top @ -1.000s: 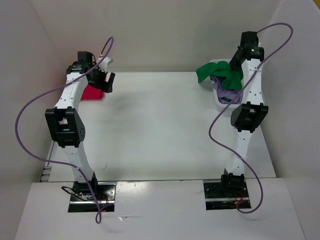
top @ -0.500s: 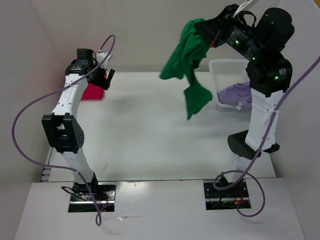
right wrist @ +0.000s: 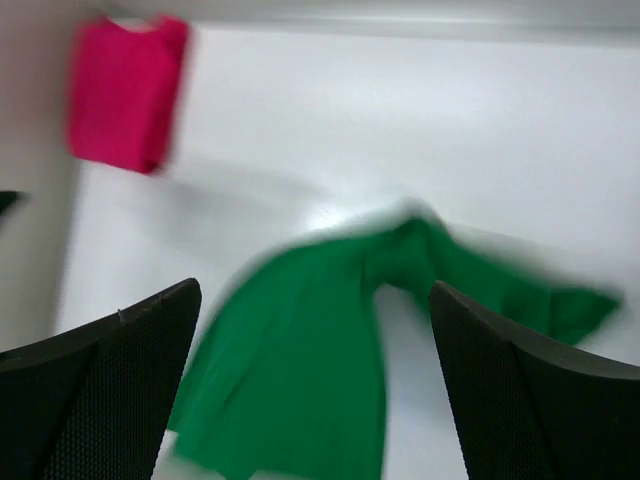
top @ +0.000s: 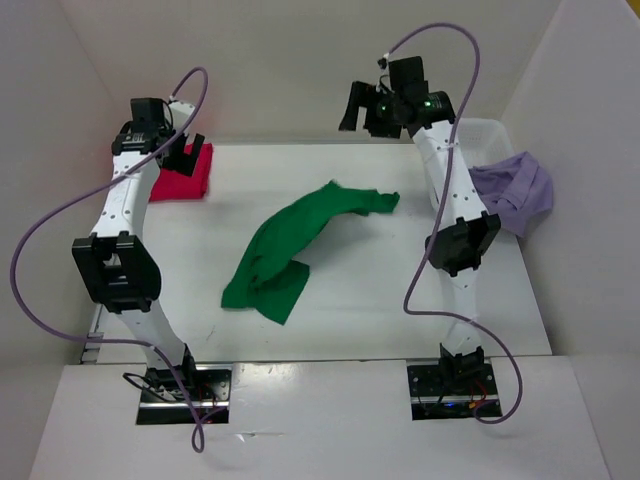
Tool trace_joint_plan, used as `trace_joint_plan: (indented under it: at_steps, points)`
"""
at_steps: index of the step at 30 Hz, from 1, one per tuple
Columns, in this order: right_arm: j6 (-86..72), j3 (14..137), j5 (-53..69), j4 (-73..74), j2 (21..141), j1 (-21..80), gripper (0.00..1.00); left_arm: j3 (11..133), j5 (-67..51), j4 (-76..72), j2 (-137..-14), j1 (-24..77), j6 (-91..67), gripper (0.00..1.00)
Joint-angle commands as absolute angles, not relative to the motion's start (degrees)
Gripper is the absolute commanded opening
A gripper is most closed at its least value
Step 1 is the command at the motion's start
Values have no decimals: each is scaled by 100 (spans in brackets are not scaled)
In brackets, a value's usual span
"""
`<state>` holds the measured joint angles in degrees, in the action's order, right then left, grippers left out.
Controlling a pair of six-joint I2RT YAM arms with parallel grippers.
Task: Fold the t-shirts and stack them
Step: Move the tshirt to the center of the board, then flatten out the tshirt
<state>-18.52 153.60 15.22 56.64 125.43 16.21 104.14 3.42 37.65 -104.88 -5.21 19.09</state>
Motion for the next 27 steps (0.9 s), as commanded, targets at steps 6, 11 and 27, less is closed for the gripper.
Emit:
trace_joint_plan:
  at_steps: [6, 11, 27]
  points:
    - [-891, 13104, 564, 5933, 11207, 2055, 99, 10284, 27, 3753, -9967, -554, 1968, 99]
    - [-807, 9903, -265, 4634, 10205, 4055, 99, 9819, 61, 3946, -9721, -554, 2109, 99]
    - [-668, 9914, -835, 3806, 12400, 6653, 92, 8710, -791, 3806, -9141, -1485, 1529, 99]
